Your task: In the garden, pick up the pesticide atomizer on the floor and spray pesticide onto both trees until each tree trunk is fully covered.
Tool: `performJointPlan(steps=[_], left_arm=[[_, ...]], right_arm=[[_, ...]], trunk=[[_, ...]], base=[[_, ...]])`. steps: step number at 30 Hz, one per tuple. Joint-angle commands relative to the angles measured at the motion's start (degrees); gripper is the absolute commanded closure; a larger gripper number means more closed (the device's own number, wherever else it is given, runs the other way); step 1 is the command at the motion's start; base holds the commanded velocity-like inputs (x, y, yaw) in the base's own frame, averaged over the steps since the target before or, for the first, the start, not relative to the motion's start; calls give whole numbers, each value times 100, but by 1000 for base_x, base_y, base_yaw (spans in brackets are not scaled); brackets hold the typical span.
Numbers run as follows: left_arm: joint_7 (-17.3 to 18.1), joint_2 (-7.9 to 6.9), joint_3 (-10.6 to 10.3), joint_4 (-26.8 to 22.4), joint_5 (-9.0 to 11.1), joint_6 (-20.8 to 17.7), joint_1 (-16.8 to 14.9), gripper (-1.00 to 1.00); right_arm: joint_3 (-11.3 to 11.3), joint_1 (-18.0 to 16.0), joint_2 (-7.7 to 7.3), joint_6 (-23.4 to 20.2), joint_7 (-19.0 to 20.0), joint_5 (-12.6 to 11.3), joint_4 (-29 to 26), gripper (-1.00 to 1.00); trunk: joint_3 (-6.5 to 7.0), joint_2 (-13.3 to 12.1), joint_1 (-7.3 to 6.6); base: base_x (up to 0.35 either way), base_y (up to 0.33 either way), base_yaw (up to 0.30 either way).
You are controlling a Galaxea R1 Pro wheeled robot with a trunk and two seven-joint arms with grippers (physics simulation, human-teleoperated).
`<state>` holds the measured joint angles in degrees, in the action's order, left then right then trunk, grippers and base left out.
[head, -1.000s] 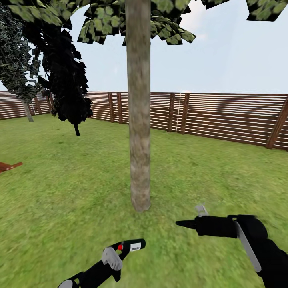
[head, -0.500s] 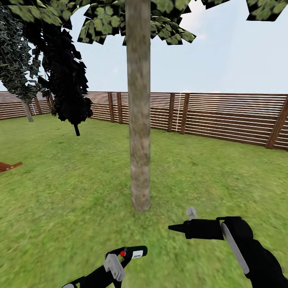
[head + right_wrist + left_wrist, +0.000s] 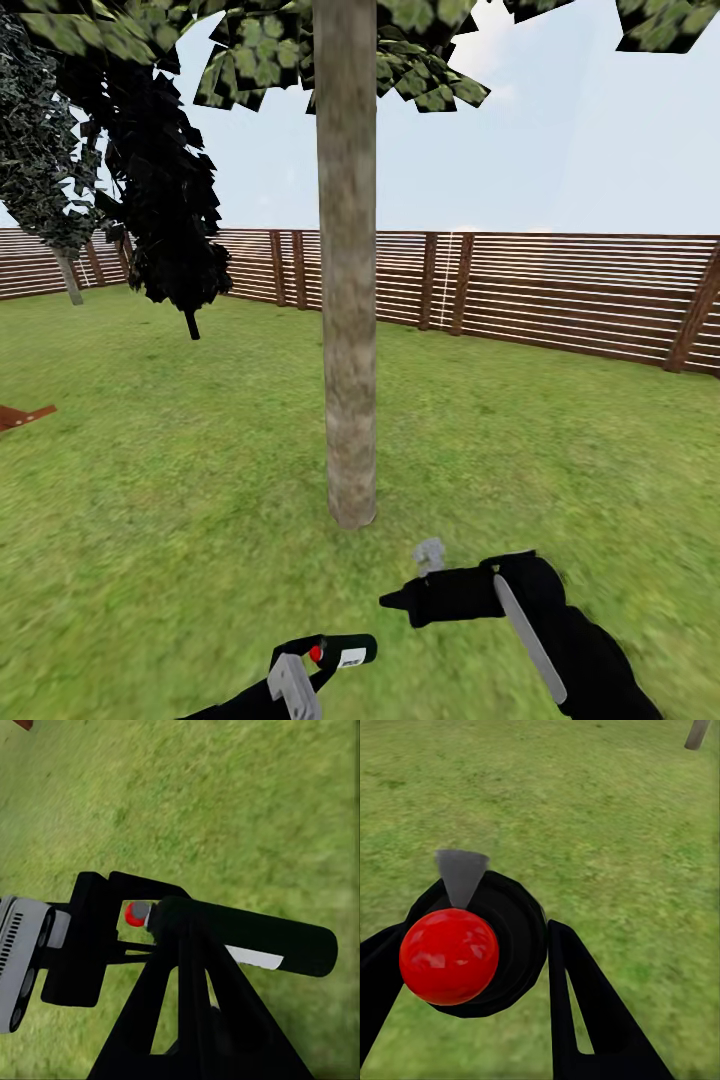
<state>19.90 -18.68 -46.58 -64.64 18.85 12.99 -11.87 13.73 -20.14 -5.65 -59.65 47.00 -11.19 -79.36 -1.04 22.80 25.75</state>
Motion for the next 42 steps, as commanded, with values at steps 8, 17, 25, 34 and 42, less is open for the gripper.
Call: performJointPlan(steps=[8,17,25,34,42], left_arm=[[14,-4,-17,4,59,2,-9,100],[14,-4,-17,35,57,-1,-9,100],[-102,-4,-17,47,38,-23,-9,100],[-220,16,-21,56,30,-83,-9,100],[-223,23,-24,57,23,-153,-12,100]], right_arm=[[90,1,49,-35,-133,-70,-6,100],[216,6,179,-35,-138,-58,11,100],[325,10,222,-35,-144,-29,23,100],[469,18,344,-35,-235,-9,26,100],[567,26,420,-35,-399,-25,37,100]], trunk=[[-11,12,4],[-11,12,4],[-11,12,4],[-11,12,4],[-11,12,4]], base=[[0,0,0],[0,0,0],[0,0,0],[0,0,0],[0,0,0]])
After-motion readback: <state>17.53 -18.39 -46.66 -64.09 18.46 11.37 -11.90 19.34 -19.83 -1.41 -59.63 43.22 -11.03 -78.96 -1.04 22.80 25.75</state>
